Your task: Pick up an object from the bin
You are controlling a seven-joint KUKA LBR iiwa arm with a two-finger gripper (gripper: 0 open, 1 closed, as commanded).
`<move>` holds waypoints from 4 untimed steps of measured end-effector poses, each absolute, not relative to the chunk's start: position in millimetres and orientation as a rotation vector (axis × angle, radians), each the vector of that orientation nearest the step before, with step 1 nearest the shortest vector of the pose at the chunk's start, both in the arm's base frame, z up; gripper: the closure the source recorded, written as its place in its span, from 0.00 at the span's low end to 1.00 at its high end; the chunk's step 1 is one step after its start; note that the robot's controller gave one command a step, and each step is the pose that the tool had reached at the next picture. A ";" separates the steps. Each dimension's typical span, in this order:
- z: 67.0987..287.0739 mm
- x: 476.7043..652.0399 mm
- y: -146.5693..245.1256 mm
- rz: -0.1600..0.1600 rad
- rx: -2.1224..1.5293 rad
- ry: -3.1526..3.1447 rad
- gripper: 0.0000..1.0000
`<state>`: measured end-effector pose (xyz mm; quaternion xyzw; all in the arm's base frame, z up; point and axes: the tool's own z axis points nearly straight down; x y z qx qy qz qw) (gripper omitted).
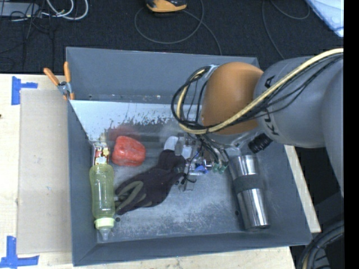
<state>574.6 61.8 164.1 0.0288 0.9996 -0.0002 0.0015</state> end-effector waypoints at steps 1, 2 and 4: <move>141.4 592.3 92.2 0.003 -0.072 3.149 0.00; 115.1 595.7 109.0 -0.001 -0.500 3.098 0.00; 75.9 603.0 120.4 0.009 -0.928 3.010 1.00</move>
Offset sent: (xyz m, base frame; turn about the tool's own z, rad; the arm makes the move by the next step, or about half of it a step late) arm 0.0191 0.0588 -0.0656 -0.4148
